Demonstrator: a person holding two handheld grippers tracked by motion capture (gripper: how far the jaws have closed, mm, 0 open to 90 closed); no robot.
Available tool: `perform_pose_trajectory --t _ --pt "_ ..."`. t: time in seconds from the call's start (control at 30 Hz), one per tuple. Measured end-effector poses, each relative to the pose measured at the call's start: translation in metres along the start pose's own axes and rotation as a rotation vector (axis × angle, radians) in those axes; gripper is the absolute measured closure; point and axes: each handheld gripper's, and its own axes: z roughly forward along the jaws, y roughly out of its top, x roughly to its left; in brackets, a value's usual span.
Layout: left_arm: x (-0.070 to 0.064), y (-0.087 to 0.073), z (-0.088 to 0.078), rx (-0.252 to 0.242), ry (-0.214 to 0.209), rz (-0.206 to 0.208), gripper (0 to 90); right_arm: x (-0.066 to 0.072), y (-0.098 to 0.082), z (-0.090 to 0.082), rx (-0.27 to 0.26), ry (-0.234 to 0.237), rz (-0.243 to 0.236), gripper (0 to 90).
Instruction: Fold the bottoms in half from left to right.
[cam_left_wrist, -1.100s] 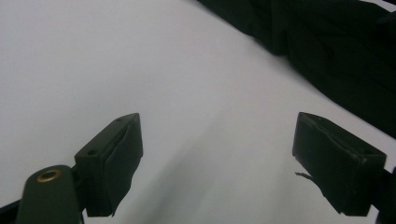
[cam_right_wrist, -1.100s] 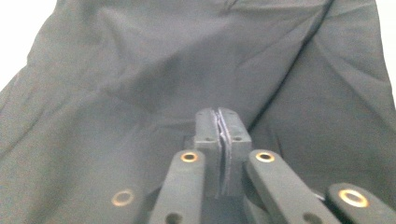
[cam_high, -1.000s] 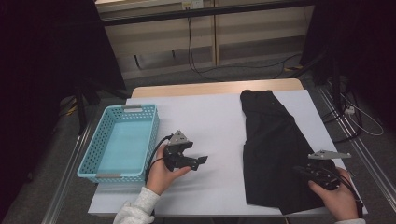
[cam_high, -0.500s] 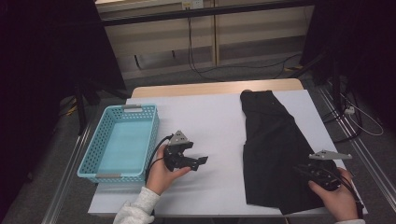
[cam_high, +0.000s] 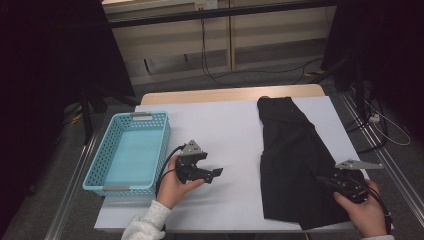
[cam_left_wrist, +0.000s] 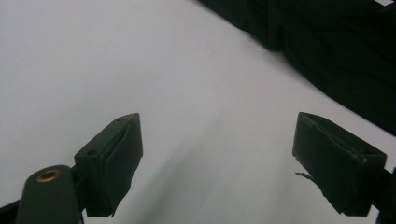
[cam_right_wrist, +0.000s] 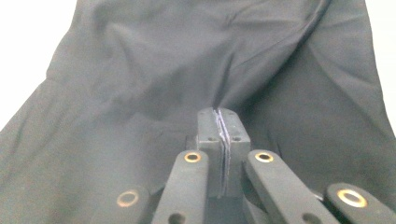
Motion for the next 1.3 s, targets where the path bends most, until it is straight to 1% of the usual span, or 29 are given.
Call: perform_pose_trajectory --t 0.07,0.13,0.2,0.23,0.3,0.4,0.43,0.5,0.53,0.6,0.63,0.83,1.03,1.07,1.2,1.3 --pt "0.000 0.000 0.000 0.001 0.002 -0.002 15.9 -0.001 0.000 -0.001 -0.005 -0.001 0.004 90.0" --pt "0.000 0.000 0.000 0.000 0.001 -0.003 16.0 -0.004 0.000 -0.004 -0.013 -0.010 0.008 90.0" --pt "0.000 0.000 0.000 0.002 0.001 -0.001 15.9 -0.006 0.001 -0.005 -0.011 -0.013 0.008 90.0" --pt "0.000 0.000 0.000 0.001 0.000 -0.001 16.0 -0.009 0.002 -0.009 -0.021 -0.012 0.020 90.0" --pt "0.000 0.000 0.000 -0.001 0.000 -0.003 16.0 -0.013 0.002 -0.012 -0.031 -0.014 0.030 90.0" --pt "0.001 0.000 0.000 -0.001 -0.002 -0.005 16.0 -0.016 0.002 -0.015 -0.031 -0.022 0.032 89.9" --pt "0.001 -0.001 0.001 0.002 -0.001 -0.006 16.0 -0.020 0.002 -0.018 -0.023 -0.026 0.029 89.8" --pt "0.001 -0.001 0.001 0.003 -0.001 -0.006 16.0 -0.021 0.002 -0.019 -0.020 -0.031 0.028 89.8" --pt "0.001 -0.001 0.001 0.001 -0.001 -0.007 16.0 -0.025 0.002 -0.020 -0.011 -0.035 0.032 89.8" --pt "0.000 -0.001 0.001 0.000 -0.001 -0.007 16.0 -0.026 0.001 -0.020 -0.012 -0.039 0.035 89.8" --pt "0.001 -0.001 0.001 0.000 -0.001 -0.006 16.0 -0.031 0.001 -0.022 -0.010 -0.053 0.047 89.7" --pt "0.001 -0.001 0.002 0.005 -0.001 -0.006 16.0 -0.043 -0.002 -0.024 -0.005 -0.075 0.068 89.3" --pt "0.001 -0.001 0.002 0.006 0.000 -0.006 16.0 -0.049 -0.002 -0.024 -0.007 -0.079 0.054 89.3" --pt "0.001 -0.001 0.003 0.010 -0.003 -0.005 16.0 -0.051 -0.001 -0.023 0.001 -0.094 0.043 89.3" --pt "0.000 -0.001 0.003 0.010 -0.004 -0.006 16.0 -0.057 0.001 -0.021 0.023 -0.122 0.025 89.4" --pt "0.000 -0.001 0.004 0.011 -0.004 -0.005 16.0 -0.060 0.000 -0.020 0.032 -0.125 0.031 89.3"
